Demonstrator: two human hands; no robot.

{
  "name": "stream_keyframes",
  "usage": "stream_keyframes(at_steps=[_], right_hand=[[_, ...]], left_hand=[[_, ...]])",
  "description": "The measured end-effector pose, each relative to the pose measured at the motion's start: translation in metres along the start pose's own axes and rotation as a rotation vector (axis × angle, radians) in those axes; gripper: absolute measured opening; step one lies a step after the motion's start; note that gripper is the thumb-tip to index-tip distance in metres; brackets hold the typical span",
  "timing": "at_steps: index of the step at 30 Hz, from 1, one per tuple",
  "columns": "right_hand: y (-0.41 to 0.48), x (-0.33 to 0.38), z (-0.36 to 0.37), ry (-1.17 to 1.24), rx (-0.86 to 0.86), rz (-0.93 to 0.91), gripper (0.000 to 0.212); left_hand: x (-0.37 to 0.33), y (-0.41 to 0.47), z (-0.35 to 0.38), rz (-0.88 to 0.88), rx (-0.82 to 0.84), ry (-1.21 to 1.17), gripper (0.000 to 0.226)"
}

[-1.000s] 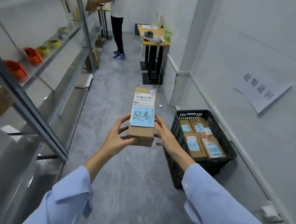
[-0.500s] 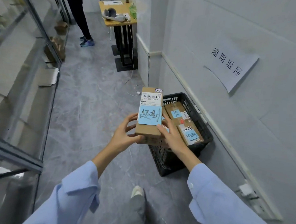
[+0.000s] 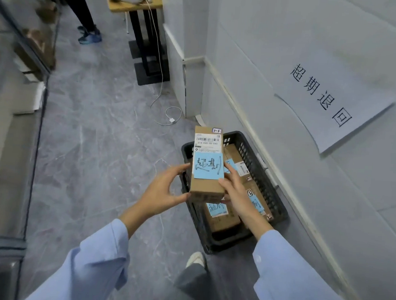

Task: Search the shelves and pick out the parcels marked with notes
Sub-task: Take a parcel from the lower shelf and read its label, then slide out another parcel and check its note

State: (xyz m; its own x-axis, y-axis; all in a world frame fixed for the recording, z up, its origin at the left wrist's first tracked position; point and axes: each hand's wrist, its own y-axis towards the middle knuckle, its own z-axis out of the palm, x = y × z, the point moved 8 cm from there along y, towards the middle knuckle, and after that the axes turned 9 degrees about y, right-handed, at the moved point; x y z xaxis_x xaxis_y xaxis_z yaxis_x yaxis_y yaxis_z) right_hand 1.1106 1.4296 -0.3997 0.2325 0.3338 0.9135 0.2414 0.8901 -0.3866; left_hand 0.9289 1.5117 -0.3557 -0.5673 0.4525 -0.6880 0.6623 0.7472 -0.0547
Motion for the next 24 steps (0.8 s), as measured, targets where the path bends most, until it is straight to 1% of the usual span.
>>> stream_keyframes(at_steps=[2, 5, 8, 14, 17, 21, 24], right_hand=[[0.026, -0.011, -0.015, 0.018, -0.016, 0.048, 0.048], [0.059, -0.026, -0.032, 0.014, -0.040, 0.097, 0.042], [0.090, -0.045, -0.046, -0.006, -0.050, 0.158, 0.044], [0.156, -0.089, -0.064, -0.087, -0.044, 0.247, 0.047], [0.191, -0.117, -0.067, -0.122, -0.009, 0.277, 0.046], [0.227, -0.152, -0.066, -0.188, 0.063, 0.292, 0.051], [0.244, -0.169, -0.065, -0.214, 0.100, 0.294, 0.045]], left_hand=[[0.014, 0.024, 0.001, 0.005, -0.001, 0.126, 0.072], [0.037, 0.056, 0.000, -0.014, -0.041, 0.285, 0.070], [0.062, 0.081, 0.002, -0.065, -0.066, 0.376, 0.073], [0.104, 0.109, 0.020, -0.147, -0.071, 0.414, 0.071], [0.126, 0.116, 0.035, -0.203, -0.075, 0.411, 0.071], [0.146, 0.125, 0.059, -0.263, -0.087, 0.380, 0.070], [0.154, 0.130, 0.076, -0.280, -0.080, 0.359, 0.066]])
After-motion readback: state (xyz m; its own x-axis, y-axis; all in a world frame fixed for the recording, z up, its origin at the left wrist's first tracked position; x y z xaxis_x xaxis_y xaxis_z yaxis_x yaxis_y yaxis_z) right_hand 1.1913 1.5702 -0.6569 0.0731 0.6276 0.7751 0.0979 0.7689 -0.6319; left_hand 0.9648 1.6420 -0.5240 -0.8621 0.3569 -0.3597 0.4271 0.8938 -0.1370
